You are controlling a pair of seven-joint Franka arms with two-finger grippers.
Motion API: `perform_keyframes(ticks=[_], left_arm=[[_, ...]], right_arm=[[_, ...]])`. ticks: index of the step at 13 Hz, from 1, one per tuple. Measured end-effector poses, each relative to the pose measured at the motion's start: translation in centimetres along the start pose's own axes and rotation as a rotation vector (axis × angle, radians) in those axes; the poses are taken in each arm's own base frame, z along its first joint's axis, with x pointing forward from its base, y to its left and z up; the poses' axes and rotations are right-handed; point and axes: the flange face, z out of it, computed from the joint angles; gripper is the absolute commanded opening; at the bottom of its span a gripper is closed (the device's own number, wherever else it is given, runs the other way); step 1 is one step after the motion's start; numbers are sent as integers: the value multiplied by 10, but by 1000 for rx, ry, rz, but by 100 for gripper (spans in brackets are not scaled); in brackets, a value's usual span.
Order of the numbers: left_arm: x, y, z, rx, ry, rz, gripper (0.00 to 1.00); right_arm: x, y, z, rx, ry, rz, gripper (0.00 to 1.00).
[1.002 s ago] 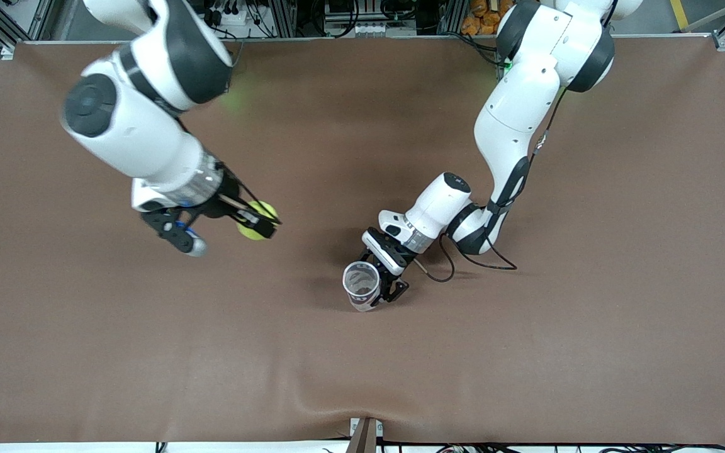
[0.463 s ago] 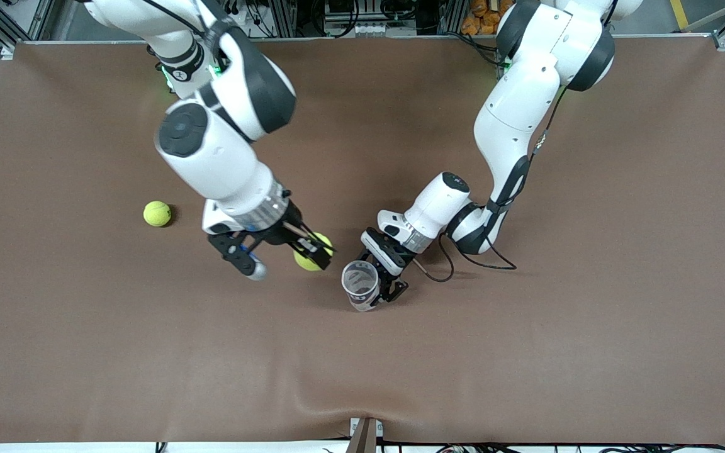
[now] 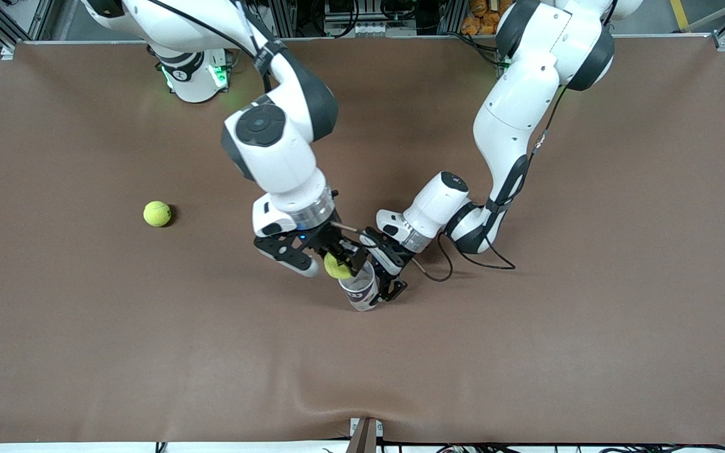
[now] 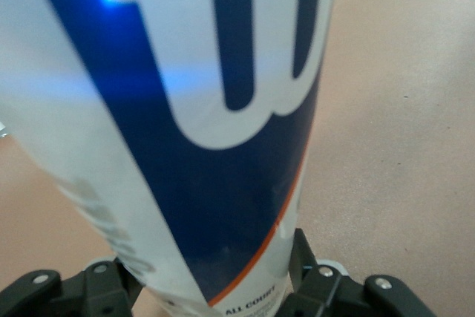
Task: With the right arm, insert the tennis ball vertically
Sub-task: 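Move the held ball over the tube opening with the right gripper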
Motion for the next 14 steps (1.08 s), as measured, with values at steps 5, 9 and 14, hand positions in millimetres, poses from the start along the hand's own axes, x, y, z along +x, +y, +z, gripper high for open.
perform_keyframes(ticks=[5, 9, 14], left_arm=[[0, 0, 0, 0, 0, 0, 77], [0, 0, 0, 0, -1, 0, 77], [0, 1, 0, -1, -2, 2, 77]], right_arm=[[-24, -5, 22, -35, 32, -81, 29], [-24, -4, 38, -29, 88, -132, 30], [-27, -3, 57, -24, 114, -165, 100]])
